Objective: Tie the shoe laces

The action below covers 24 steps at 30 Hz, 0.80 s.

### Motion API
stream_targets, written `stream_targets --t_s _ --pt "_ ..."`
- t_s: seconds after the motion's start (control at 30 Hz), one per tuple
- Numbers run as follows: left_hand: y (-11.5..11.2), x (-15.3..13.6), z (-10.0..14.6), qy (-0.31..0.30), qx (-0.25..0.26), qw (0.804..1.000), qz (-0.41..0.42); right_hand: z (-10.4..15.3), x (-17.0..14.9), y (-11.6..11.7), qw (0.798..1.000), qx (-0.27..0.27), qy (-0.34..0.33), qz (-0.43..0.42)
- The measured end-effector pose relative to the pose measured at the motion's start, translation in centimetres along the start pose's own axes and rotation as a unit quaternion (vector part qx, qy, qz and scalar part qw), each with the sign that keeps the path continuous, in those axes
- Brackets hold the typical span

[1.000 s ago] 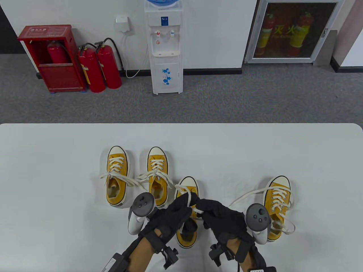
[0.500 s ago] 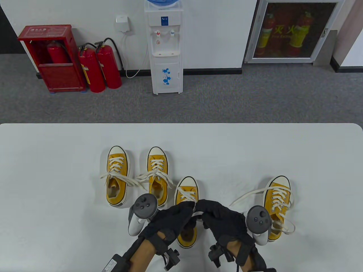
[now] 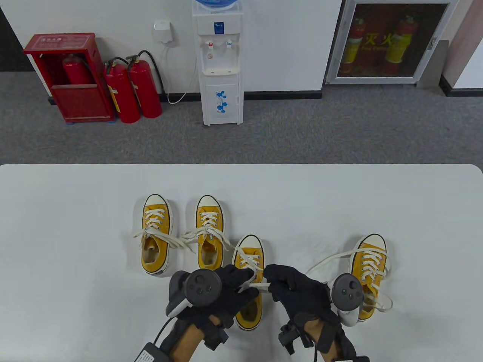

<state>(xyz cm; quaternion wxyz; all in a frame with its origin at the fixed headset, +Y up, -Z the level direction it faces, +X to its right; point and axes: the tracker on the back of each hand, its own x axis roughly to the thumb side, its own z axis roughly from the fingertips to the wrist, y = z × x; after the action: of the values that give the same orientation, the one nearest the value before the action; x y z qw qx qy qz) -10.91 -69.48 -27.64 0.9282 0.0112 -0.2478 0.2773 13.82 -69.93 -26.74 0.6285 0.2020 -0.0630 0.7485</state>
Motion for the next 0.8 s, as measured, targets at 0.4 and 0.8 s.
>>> stream_targets --t_s 0.4,0.8 --pt "-0.2 0.3 -0.1 -0.031 -0.028 0.987 0.155 0.0 -0.9 -0.5 1.0 -0.018 0.006 0.009" --pt "-0.9 -1.7 -0.2 0.015 -0.031 0.936 0.351 0.4 -0.9 0.3 0.985 -0.035 0.008 0.171"
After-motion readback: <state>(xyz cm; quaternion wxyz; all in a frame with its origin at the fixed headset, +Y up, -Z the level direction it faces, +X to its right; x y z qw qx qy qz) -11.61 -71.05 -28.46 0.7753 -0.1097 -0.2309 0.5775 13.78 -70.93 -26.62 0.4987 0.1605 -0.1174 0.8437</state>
